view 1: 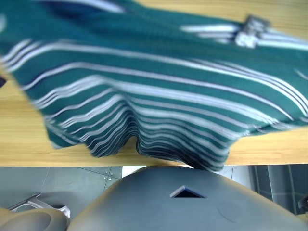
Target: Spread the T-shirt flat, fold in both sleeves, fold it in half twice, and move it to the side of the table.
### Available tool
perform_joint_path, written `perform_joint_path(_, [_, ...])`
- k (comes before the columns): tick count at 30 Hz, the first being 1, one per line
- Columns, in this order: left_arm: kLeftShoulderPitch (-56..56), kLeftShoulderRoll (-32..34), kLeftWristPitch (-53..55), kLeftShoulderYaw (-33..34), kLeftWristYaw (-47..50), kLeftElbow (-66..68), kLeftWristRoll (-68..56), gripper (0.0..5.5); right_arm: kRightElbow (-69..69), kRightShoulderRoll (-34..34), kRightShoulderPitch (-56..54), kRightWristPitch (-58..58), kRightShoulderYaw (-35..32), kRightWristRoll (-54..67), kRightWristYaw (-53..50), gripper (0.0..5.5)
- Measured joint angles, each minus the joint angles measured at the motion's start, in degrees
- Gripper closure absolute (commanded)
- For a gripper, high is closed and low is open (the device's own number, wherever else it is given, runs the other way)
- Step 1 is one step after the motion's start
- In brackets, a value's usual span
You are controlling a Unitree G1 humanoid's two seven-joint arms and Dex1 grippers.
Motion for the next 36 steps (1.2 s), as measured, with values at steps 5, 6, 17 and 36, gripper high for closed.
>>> perform_joint_path(5, [-28.38,-16.14,10.29,-17.94,2.59,31.65,28.92,5.50,29.17,3.81,-32.29,-0.82,22.98,-31.48,-14.07,5.43])
perform_joint_path(6, [-33.81,-19.42,13.77,-21.54,8.00,37.88,34.71,5.50,35.73,5.39,-39.26,-0.11,27.23,-37.56,-21.17,5.43])
perform_joint_path(17, [-55.75,-21.21,-0.49,-24.21,52.89,66.44,64.50,5.17,64.82,1.01,-64.26,-26.08,36.22,-66.63,-75.94,5.50])
perform_joint_path(36, [2.85,-16.41,-5.75,-30.76,16.20,33.87,50.09,2.11,31.75,-0.08,-11.18,-14.65,46.27,-42.23,-26.78,5.50])
